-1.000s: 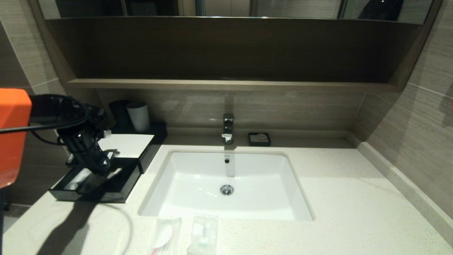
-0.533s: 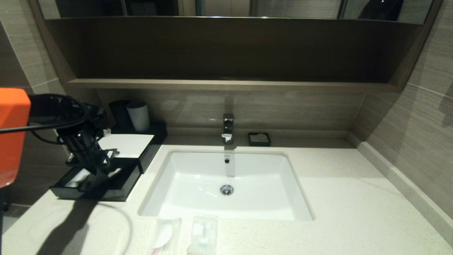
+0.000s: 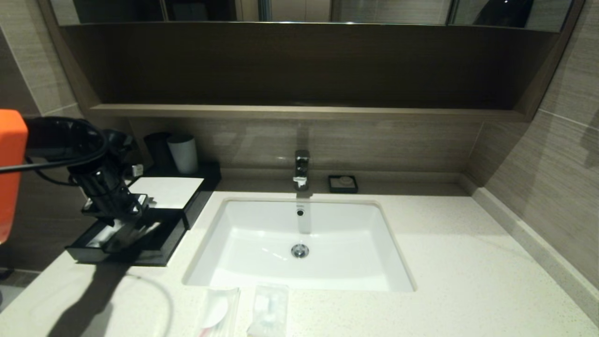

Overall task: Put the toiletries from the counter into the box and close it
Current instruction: Place the bathroom toiletry into the drawer, then pick up the bathroom toiletry

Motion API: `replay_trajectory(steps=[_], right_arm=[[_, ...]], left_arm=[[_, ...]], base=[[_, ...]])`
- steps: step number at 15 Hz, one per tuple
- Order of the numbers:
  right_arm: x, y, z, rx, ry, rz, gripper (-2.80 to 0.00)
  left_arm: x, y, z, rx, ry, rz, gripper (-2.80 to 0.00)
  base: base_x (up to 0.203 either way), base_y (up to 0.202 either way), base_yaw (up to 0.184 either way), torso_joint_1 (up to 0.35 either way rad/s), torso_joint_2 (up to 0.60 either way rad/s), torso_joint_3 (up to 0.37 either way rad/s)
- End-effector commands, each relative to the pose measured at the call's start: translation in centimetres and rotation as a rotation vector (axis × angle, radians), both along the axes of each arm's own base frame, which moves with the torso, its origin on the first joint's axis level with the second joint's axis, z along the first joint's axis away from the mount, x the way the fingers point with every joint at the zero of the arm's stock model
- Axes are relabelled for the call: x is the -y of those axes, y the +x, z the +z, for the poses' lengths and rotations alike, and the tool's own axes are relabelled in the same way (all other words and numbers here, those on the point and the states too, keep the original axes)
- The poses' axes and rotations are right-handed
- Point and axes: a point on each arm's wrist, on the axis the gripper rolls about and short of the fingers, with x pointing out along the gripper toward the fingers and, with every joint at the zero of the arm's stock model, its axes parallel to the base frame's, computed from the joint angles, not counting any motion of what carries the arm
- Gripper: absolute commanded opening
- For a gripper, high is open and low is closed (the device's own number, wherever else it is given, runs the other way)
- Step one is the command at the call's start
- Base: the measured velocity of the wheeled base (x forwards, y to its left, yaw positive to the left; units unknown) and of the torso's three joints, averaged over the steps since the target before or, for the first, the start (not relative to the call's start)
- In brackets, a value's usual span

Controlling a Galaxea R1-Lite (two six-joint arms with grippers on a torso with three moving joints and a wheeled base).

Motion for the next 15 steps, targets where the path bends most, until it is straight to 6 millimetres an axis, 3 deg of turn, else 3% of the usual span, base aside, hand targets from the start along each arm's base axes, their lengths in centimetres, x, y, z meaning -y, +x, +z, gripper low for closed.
replay_trajectory(steps=[1, 8, 15], right_arm=[[0.0, 0.0, 0.0, 0.0, 0.0, 0.001, -2.8], [0.0, 0.0, 0.0, 0.001, 0.0, 0.001, -2.8], [0.0, 0.0, 0.0, 0.0, -0.001, 0.001, -2.8]], left_arm=[[0.2, -0.9, 2.1, 0.049, 0.008, 0.0, 0.0], [1.4, -5.3, 7.7, 0.132, 0.018, -0.017, 0.0], [4.9, -11.5, 11.7, 0.21, -0.107, -0.09, 0.0]], base=[[0.0, 0.0, 0.0, 0.0, 0.0, 0.0], [0.0, 0.0, 0.0, 0.0, 0.0, 0.0], [0.0, 0.0, 0.0, 0.0, 0.0, 0.0]])
